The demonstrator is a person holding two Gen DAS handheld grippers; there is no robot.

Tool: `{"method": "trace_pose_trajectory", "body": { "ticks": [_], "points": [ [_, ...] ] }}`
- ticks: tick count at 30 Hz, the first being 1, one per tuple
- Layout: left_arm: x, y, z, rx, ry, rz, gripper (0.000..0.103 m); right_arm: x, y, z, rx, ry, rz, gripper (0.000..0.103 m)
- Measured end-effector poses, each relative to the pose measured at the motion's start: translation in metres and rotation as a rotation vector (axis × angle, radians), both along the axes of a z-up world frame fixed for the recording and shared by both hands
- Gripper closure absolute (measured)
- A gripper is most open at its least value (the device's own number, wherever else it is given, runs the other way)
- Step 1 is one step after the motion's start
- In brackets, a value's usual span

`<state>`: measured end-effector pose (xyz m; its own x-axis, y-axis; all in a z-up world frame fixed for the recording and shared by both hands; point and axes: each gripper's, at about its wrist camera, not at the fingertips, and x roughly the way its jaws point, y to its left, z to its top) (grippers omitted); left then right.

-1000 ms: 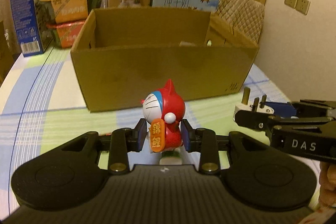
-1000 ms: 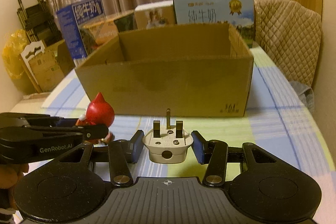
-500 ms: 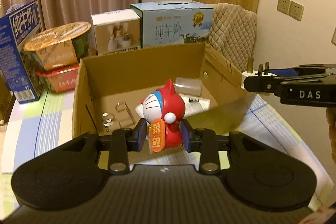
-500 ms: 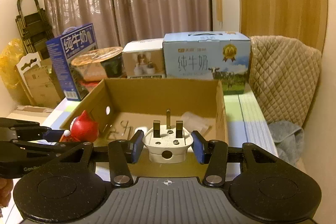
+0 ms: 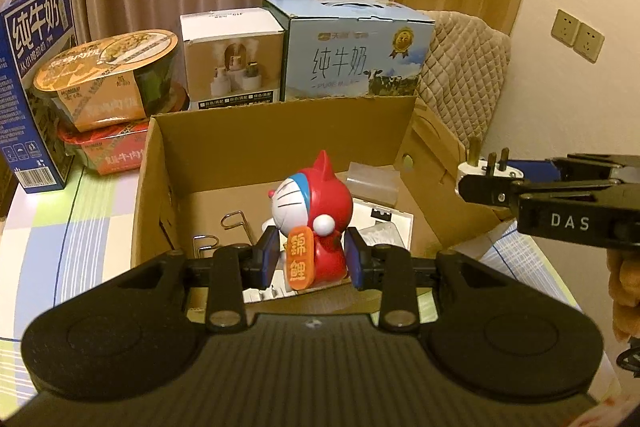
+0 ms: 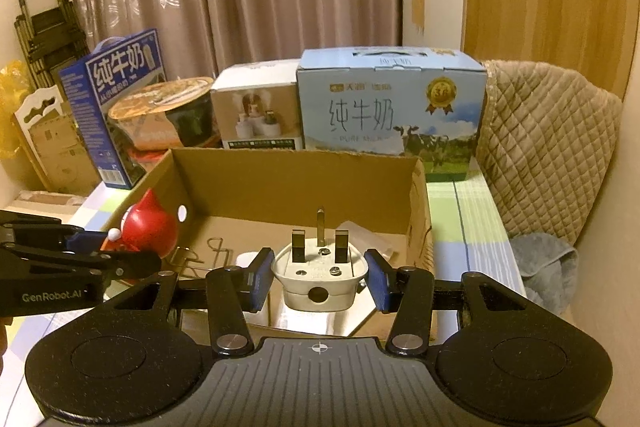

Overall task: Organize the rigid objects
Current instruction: 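Carry the figurine and white plug over the cardboard box with both grippers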

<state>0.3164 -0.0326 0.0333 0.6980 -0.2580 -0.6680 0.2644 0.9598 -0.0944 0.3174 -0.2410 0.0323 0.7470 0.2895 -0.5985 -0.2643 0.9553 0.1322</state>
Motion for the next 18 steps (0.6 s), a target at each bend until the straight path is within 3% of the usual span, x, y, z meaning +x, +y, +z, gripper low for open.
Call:
{"method": "trace_pose_trajectory", "body": {
  "ticks": [18],
  "points": [
    [0.038, 0.000, -0.032, 0.008, 0.088, 0.030, 0.073, 0.032, -0.019, -0.030, 0.019, 0.084, -0.062, 0.057]
  ]
}}
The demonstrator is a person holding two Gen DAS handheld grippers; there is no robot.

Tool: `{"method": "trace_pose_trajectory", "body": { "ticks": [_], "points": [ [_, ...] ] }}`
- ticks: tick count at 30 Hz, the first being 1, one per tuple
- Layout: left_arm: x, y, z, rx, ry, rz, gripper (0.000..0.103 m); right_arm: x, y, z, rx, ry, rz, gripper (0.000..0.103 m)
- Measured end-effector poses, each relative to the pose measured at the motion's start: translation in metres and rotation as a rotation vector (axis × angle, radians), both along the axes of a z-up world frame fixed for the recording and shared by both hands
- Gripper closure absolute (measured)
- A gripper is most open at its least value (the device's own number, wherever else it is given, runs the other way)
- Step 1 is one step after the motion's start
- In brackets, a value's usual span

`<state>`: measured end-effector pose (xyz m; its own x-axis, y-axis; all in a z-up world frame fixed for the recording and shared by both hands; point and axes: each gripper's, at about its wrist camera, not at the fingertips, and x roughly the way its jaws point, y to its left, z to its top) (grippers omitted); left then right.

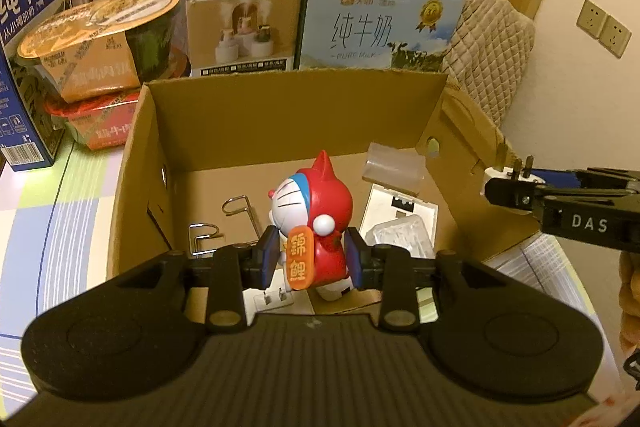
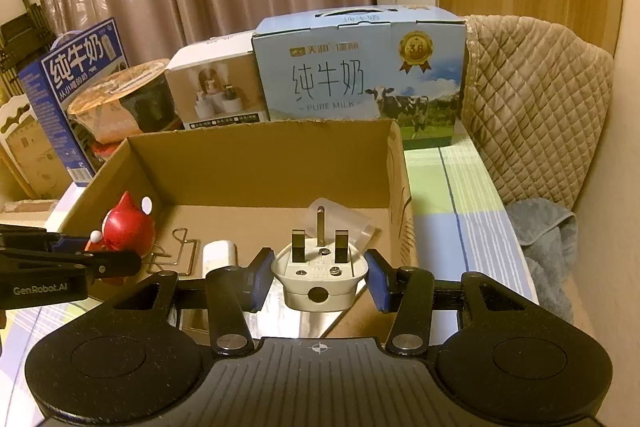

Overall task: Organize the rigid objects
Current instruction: 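Carry the figurine and white plug over the cardboard box with both grippers, then open both grippers to drop the figurine and plug into the box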

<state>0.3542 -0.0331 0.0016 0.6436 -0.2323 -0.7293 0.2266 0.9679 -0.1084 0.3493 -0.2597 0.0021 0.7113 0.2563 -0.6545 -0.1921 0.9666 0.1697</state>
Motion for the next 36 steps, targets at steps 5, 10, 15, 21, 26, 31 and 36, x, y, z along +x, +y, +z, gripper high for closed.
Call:
{"method": "trace_pose_trajectory", "body": {
  "ticks": [5, 10, 15, 21, 26, 31, 36],
  "points": [
    [0.003, -0.001, -0.006, 0.000, 0.002, 0.002, 0.073, 0.002, -0.001, -0.003, 0.002, 0.006, -0.003, 0.057],
    [0.002, 0.000, -0.003, -0.008, -0.026, 0.016, 0.068, 0.002, 0.000, -0.004, 0.002, 0.007, -0.003, 0.057],
    [-0.002, 0.000, 0.008, 0.004, -0.056, 0.008, 0.068, 0.002, 0.000, -0.004, 0.004, 0.008, -0.003, 0.057],
    [-0.006, 0.003, 0.014, 0.001, -0.063, 0.014, 0.068, 0.001, 0.000, -0.004, 0.011, 0.013, -0.010, 0.057],
    [-0.008, 0.004, 0.014, -0.002, -0.064, 0.012, 0.068, 0.002, -0.004, -0.007, 0.013, 0.021, -0.026, 0.057],
    [-0.008, 0.005, 0.013, -0.004, -0.064, 0.006, 0.068, 0.002, -0.006, -0.010, 0.009, 0.024, -0.032, 0.057],
    [-0.008, 0.004, 0.011, -0.007, -0.060, 0.007, 0.068, 0.003, -0.007, -0.013, 0.019, 0.036, -0.037, 0.057]
  ]
}}
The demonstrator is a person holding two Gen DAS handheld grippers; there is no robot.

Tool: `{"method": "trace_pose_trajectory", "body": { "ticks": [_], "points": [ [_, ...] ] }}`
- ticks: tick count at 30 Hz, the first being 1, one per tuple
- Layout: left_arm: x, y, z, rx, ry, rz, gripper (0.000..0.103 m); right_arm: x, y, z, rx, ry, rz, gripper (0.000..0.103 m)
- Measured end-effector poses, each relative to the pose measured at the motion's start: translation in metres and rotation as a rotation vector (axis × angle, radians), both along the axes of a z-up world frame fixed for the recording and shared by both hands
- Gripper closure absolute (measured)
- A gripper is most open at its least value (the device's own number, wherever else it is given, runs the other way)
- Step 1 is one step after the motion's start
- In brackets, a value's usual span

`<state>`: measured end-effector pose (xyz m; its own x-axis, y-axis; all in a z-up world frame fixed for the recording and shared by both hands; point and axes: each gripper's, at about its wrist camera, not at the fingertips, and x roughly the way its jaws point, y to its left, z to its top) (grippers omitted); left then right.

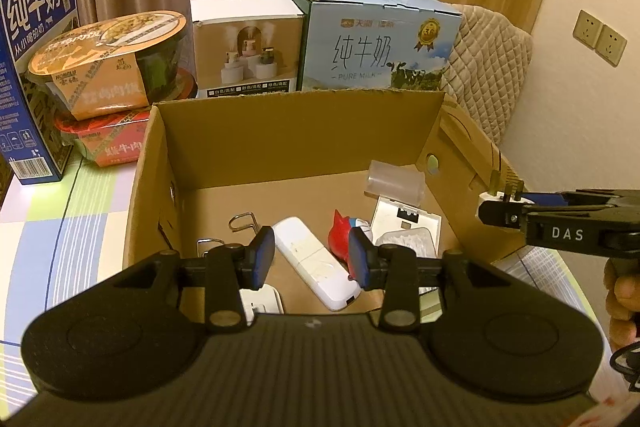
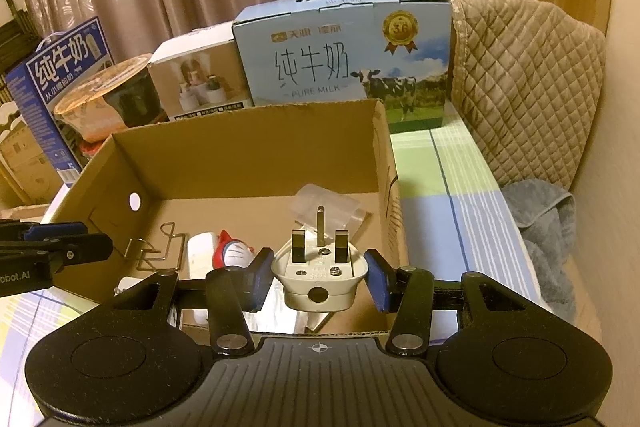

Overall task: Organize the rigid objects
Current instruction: 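Open both grippers to drop the figurine and plug into the box, then move both grippers back toward the toy car and green cylinder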

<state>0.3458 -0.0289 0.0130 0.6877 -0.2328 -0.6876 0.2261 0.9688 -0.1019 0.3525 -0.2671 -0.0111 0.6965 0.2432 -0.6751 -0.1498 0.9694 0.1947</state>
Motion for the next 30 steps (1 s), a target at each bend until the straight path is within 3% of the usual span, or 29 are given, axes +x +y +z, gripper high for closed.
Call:
{"method": "trace_pose_trajectory", "body": {
  "ticks": [4, 12, 19, 22, 30],
  "points": [
    [-0.003, 0.001, 0.000, -0.002, -0.002, 0.005, 0.068, 0.002, -0.001, 0.000, 0.033, -0.007, 0.023, 0.057],
    [-0.021, 0.009, 0.014, -0.015, -0.036, 0.019, 0.062, -0.013, -0.008, 0.020, 0.064, -0.068, 0.017, 0.042],
    [-0.059, 0.021, 0.031, -0.018, -0.069, 0.045, 0.056, -0.058, -0.007, 0.041, 0.070, -0.117, 0.040, 0.037],
    [-0.081, 0.024, 0.036, 0.009, -0.085, 0.053, 0.048, -0.085, -0.002, 0.048, 0.061, -0.138, 0.065, 0.035],
    [-0.148, 0.036, 0.038, -0.007, -0.092, 0.077, 0.026, -0.157, 0.013, 0.052, 0.006, -0.186, 0.123, 0.029]
  ]
}}
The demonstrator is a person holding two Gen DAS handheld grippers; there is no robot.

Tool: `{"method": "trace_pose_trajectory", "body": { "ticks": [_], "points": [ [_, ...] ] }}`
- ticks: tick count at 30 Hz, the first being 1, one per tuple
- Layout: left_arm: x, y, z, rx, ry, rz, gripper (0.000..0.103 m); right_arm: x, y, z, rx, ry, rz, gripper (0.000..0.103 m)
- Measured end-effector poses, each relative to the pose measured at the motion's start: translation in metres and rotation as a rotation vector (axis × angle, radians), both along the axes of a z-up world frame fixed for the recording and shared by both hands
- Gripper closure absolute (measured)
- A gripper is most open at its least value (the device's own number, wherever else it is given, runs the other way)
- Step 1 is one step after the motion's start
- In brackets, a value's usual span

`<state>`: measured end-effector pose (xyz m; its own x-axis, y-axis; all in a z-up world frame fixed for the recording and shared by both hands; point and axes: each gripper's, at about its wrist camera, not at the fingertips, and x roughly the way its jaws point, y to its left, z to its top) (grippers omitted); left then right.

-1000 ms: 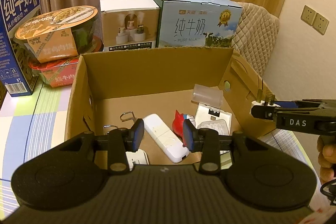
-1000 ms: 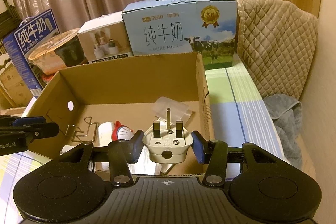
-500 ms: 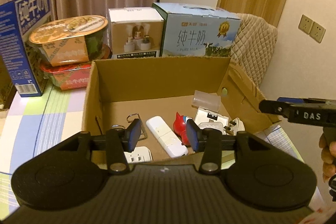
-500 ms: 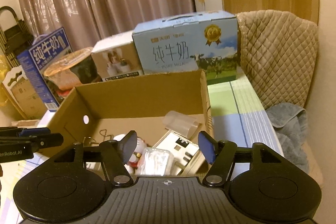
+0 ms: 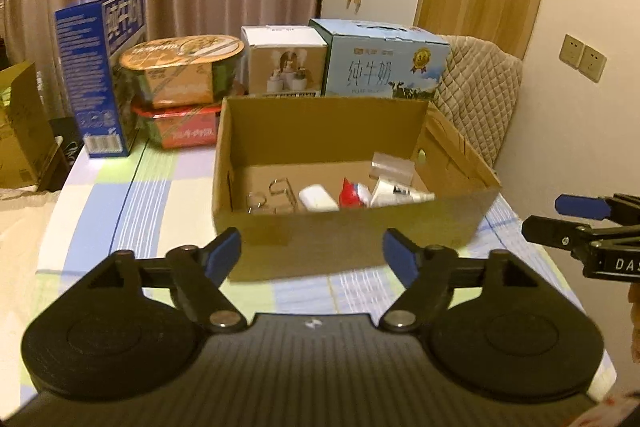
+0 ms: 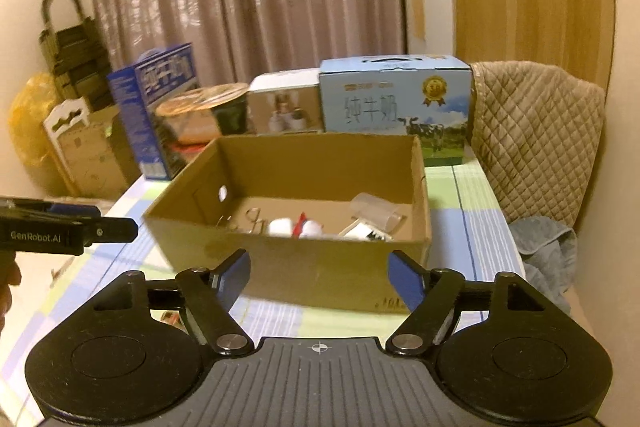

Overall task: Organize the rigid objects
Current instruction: 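Move both grippers back toward the toy car and green cylinder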

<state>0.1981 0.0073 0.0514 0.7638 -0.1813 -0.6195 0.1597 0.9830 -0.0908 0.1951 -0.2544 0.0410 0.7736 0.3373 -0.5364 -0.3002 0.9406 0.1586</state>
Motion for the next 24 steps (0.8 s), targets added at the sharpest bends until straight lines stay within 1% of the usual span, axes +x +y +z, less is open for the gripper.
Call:
{"method": "trace_pose_trajectory", "body": {
  "ticks": [2, 6, 11, 12, 16, 24],
  "points": [
    [-0.017, 0.004, -0.003, 0.004, 0.006, 0.003, 0.024, -0.017, 0.003, -0.001, -0.008, -0.002, 0.020, 0.029],
    [-0.047, 0.013, -0.011, -0.008, 0.012, 0.033, 0.015, -0.047, 0.007, -0.009, -0.013, -0.009, 0.032, 0.026],
    [-0.074, 0.019, -0.025, -0.018, 0.025, 0.066, 0.008, -0.075, 0.012, -0.024, -0.010, 0.004, 0.048, 0.025],
    [-0.077, 0.020, -0.028, -0.018, 0.027, 0.073, 0.006, -0.079, 0.013, -0.028, -0.002, 0.014, 0.048, 0.025],
    [-0.085, 0.022, -0.041, -0.004, 0.043, 0.085, 0.005, -0.088, 0.013, -0.038, 0.022, 0.042, 0.036, 0.024],
    [-0.088, 0.026, -0.057, -0.003, 0.072, 0.096, 0.003, -0.094, 0.015, -0.052, 0.010, 0.069, 0.053, 0.024]
  ]
}}
